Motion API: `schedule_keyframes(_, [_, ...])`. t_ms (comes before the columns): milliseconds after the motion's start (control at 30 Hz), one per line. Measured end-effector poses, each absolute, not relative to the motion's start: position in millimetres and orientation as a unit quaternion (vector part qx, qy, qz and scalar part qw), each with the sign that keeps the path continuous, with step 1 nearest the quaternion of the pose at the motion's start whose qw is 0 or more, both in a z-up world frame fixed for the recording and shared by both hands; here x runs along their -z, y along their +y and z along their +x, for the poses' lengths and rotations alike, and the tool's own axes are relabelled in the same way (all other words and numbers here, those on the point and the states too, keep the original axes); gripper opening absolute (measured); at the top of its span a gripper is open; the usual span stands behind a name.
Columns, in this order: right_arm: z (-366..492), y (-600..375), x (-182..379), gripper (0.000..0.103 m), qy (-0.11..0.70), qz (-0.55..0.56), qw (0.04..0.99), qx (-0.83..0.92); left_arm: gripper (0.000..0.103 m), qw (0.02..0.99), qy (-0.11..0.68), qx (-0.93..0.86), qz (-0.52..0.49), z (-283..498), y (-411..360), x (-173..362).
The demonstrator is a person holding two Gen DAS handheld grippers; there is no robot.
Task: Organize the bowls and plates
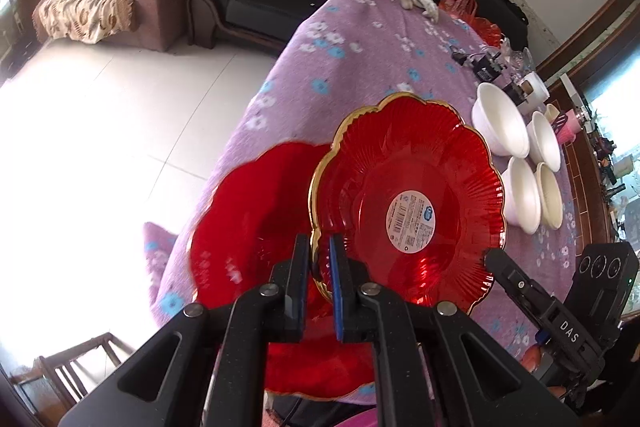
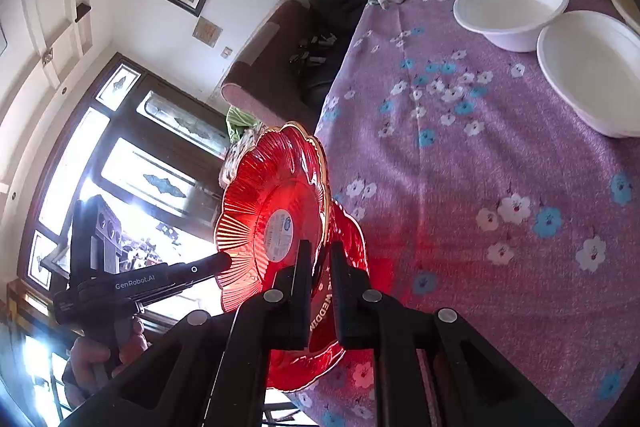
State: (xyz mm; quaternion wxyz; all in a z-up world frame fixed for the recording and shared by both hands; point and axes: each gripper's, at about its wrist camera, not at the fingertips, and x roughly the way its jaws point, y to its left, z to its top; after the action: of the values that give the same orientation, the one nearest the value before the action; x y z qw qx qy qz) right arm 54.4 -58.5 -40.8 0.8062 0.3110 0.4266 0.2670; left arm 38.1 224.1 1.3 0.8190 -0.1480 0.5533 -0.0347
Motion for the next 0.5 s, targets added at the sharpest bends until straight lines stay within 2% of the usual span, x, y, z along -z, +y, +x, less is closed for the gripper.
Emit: schedule_keyframes(500, [53.7, 0.7, 84.2, 0.01, 0.505, 0.245, 0.783, -0.269, 0.009, 0.801, 0.582, 0.005, -0.14, 2.5, 257.1, 30.5])
